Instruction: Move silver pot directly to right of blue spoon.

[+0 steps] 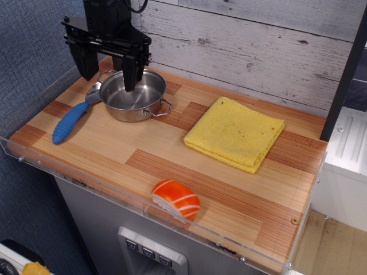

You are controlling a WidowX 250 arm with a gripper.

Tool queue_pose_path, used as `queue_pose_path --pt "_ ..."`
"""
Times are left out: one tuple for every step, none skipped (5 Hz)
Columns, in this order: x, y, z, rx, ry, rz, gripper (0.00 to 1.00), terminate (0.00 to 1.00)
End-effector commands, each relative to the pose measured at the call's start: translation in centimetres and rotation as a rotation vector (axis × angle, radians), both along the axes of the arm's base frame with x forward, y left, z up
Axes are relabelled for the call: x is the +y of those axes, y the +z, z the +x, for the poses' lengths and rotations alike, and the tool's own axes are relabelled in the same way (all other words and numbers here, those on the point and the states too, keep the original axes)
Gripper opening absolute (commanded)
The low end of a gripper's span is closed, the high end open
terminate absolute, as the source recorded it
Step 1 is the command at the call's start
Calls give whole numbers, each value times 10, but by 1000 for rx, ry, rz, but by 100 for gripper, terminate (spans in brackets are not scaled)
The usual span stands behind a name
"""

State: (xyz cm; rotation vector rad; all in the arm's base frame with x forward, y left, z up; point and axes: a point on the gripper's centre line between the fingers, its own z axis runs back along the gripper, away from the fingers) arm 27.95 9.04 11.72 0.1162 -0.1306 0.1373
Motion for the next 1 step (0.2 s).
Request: queue_pose_path --pt "-14 8 -20 -44 -32 -18 100 100"
